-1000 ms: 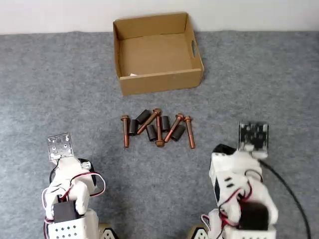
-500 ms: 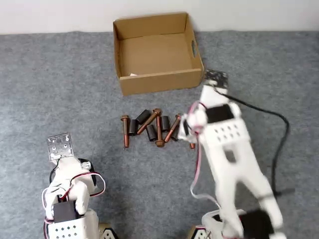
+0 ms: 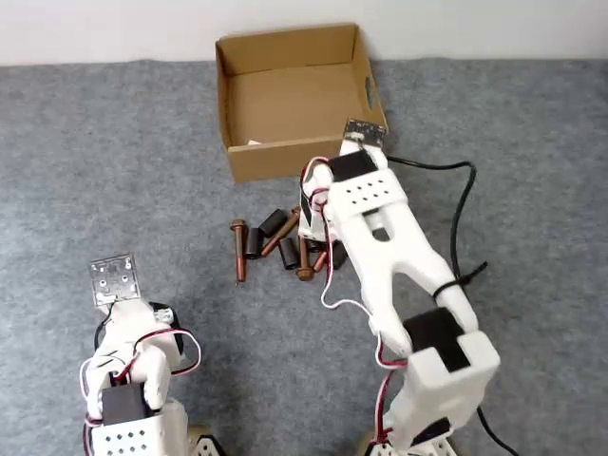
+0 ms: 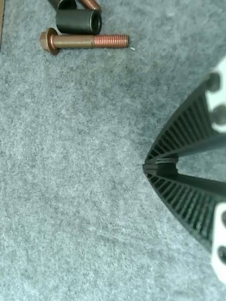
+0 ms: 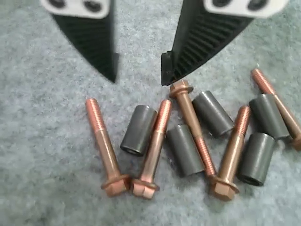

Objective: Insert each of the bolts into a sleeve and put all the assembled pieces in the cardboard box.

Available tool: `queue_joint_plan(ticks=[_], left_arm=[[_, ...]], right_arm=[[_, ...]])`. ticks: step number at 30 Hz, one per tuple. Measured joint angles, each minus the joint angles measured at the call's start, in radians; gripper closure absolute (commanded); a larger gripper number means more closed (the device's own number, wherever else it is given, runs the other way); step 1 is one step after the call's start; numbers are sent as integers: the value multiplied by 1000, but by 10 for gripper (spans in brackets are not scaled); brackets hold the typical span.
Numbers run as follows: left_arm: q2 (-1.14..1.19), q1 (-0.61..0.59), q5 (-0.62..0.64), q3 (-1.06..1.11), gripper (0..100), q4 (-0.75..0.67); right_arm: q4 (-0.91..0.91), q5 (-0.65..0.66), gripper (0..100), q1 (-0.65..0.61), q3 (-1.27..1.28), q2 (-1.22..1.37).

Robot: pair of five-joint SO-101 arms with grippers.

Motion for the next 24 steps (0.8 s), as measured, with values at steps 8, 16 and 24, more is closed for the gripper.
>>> queue_joint_plan(ticks=[8, 16, 24], left_arm=[[0, 0, 0, 0, 994, 0], [0, 0, 0, 0, 994, 0], [0, 0, 0, 0, 994, 0]], right_arm=[[6, -32, 852, 0, -51, 101], [-54, -60, 888, 0, -51, 176], [-68, -63, 917, 43, -51, 222]])
